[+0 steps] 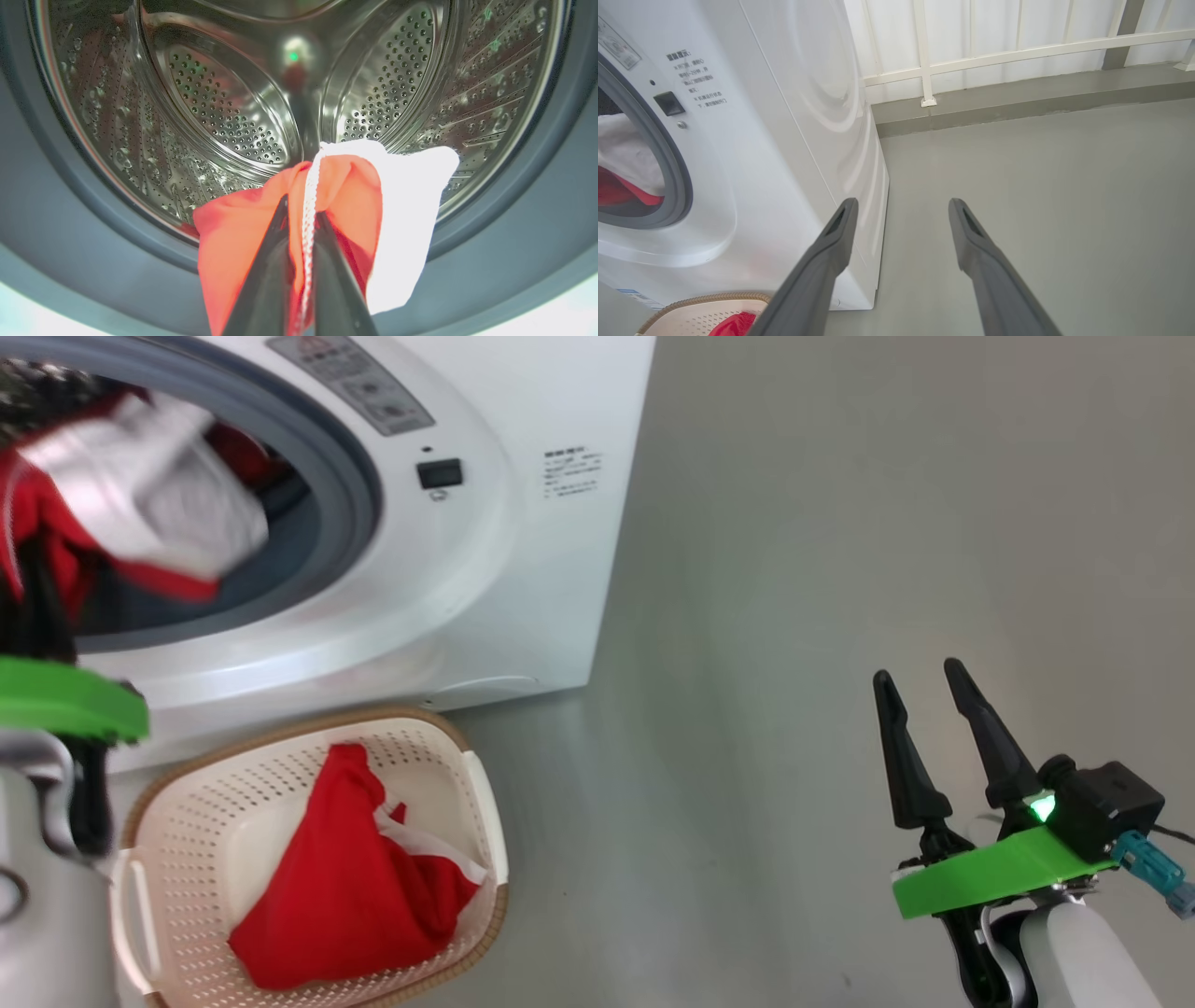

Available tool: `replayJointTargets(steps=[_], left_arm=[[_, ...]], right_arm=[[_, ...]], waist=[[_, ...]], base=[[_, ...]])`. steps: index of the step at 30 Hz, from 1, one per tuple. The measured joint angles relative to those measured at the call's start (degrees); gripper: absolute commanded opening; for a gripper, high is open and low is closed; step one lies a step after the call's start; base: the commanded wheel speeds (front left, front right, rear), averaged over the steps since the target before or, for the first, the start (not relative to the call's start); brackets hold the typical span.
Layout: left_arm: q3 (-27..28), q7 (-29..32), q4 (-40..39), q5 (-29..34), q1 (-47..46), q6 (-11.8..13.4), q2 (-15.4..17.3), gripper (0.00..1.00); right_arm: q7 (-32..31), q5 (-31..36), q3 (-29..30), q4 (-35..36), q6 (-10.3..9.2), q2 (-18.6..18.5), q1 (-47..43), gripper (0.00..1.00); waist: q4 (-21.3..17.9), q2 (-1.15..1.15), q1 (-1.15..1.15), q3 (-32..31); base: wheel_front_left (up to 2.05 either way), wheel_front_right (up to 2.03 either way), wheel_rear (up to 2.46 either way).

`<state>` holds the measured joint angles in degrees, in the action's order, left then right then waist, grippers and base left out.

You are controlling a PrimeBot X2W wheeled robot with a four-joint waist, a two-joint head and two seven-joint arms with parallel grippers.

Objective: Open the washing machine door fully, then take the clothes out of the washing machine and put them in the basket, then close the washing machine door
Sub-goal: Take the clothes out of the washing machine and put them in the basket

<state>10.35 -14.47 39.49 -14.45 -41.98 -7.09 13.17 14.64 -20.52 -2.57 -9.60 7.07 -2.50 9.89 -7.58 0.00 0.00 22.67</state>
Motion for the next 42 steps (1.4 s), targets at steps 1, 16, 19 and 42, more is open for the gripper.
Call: replayJointTargets(steps=[1, 16, 19, 42], left_arm=[[0.6, 0.0, -1.3, 0.0, 1.3, 0.0, -0.7, 0.0], [1.2, 0.0, -25.8, 2.5, 21.3, -0.1, -7.7, 0.0], [2.3, 0.0, -30.4, 2.2, 23.4, -0.1, -8.6, 0.0], [1.0, -0.1, -32.1, 1.2, 30.3, -0.1, -10.1, 0.0]], right_arm=[[0.0, 0.1, 0.2, -0.1, 0.0, 0.0, -0.3, 1.0], [0.0, 0.4, 0.3, -0.8, 0.0, 0.0, -2.7, 1.0], [0.0, 0.4, 0.2, -0.8, 0.0, 0.0, -2.7, 1.0], [0.0, 0.5, 0.0, -0.5, 0.0, 0.0, -3.4, 1.0]], waist=[[0.3, 0.0, 0.0, -0.4], [3.3, 0.0, 0.0, -5.1], [3.5, 0.0, 0.0, -5.5], [2.9, 0.0, 0.0, -3.7]], base=[[0.0, 0.0, 0.0], [0.0, 0.0, 0.0], [0.0, 0.0, 0.0], [0.0, 0.0, 0.0]])
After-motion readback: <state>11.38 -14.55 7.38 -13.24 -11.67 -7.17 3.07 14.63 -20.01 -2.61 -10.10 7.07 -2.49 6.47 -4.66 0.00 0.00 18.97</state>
